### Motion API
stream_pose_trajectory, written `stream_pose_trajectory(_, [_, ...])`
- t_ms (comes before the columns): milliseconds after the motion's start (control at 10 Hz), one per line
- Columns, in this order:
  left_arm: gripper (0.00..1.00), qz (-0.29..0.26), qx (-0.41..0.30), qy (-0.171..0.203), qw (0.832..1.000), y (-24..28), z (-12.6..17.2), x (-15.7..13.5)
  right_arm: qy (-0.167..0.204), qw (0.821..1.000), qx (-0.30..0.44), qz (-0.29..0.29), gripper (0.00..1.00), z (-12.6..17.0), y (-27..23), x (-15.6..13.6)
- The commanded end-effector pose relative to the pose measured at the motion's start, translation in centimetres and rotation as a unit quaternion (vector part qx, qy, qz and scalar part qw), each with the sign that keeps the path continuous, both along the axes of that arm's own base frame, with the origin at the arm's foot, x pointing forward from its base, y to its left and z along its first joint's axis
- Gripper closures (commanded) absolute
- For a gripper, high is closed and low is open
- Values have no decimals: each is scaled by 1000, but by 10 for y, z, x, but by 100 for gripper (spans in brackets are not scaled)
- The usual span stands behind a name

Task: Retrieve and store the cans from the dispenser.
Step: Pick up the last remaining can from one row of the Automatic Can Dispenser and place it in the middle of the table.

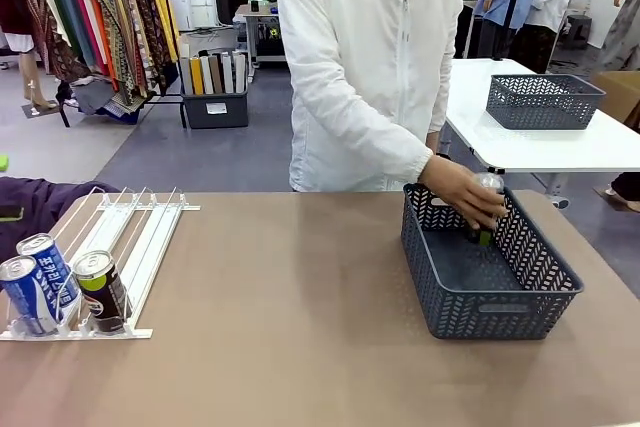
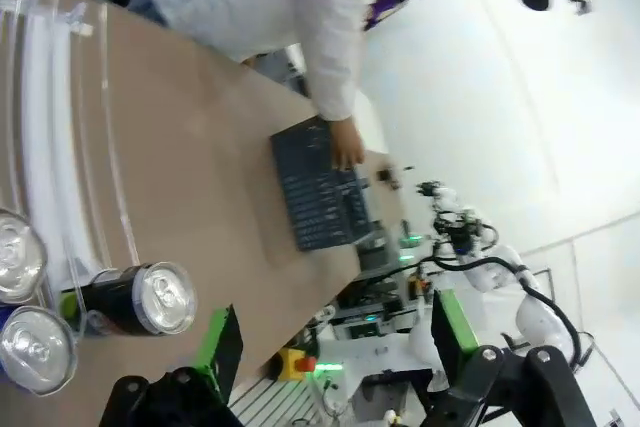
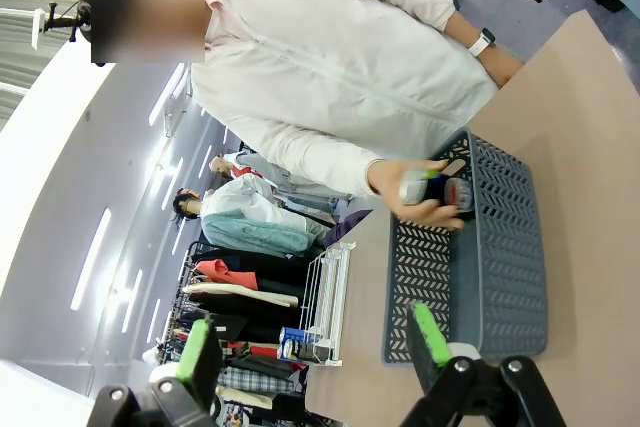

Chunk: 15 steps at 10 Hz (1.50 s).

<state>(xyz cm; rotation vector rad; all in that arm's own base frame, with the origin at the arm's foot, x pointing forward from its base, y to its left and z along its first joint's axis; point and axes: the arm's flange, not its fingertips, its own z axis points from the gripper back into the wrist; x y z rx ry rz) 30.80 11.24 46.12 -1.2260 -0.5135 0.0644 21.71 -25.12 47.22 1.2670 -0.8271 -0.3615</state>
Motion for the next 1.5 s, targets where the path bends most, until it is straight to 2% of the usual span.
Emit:
stream_pose_trajectory(0, [0, -29, 138, 44, 989, -36, 38, 4, -13, 1000, 8, -4, 0, 4, -1, 2])
stream_pose_trajectory(100, [0, -39, 231, 64, 970, -63, 56, 8, -13, 1000, 8, -4, 0, 4, -1, 2])
stream_pose_trajectory(200, [0, -45, 333, 102, 936, -94, 70, 15, -13, 1000, 8, -4, 0, 4, -1, 2])
stream_pose_trajectory(300, [0, -35, 403, 138, 904, -118, 78, 22, -13, 1000, 8, -4, 0, 4, -1, 2])
stream_pose_trajectory(500, [0, -14, 502, 232, 833, -149, 74, 34, -13, 1000, 8, -4, 0, 4, -1, 2])
stream_pose_trajectory(600, [0, 7, 527, 240, 816, -161, 72, 33, -13, 1000, 8, -4, 0, 4, -1, 2])
stream_pose_trajectory(700, [0, 6, 538, 221, 814, -167, 74, 33, -13, 1000, 8, -4, 0, 4, -1, 2])
stream_pose_trajectory(800, [0, 27, 492, 183, 851, -163, 70, 28, -13, 1000, 8, -4, 0, 4, -1, 2])
stream_pose_trajectory(900, [0, 27, 492, 183, 851, -163, 70, 28, -13, 1000, 8, -4, 0, 4, -1, 2])
stream_pose_trajectory(1000, [0, 26, 530, 207, 822, -170, 63, 31, -13, 1000, 8, -4, 0, 4, -1, 2])
stream_pose_trajectory(1200, [0, 19, 533, 227, 815, -175, 29, 42, -13, 1000, 8, -4, 0, 4, -1, 2])
stream_pose_trajectory(1300, [0, 52, 545, 232, 804, -175, 14, 51, -13, 1000, 8, -4, 0, 4, -1, 2])
stream_pose_trajectory(1400, [0, 48, 541, 222, 810, -183, -4, 61, -13, 1000, 8, -4, 0, 4, -1, 2])
